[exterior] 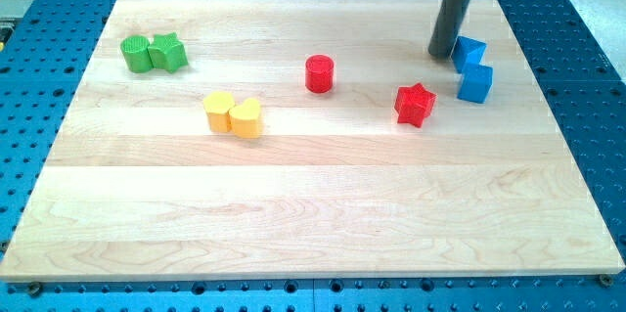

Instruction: Slightly move the cube to the left

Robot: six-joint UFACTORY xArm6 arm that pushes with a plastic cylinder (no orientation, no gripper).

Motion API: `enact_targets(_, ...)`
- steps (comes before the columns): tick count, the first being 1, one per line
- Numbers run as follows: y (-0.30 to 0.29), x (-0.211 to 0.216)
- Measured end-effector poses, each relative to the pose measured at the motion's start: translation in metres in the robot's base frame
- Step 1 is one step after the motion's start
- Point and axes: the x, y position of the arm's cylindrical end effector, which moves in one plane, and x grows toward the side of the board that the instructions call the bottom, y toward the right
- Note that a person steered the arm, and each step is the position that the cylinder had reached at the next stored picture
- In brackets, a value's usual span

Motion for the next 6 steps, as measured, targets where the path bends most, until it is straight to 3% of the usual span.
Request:
enact_targets(1,0.022,-0.047)
enact_targets(2,0.124,-0.004)
enact_targets(4,0.055,0.129)
enact_targets(6,-0.017,0.153)
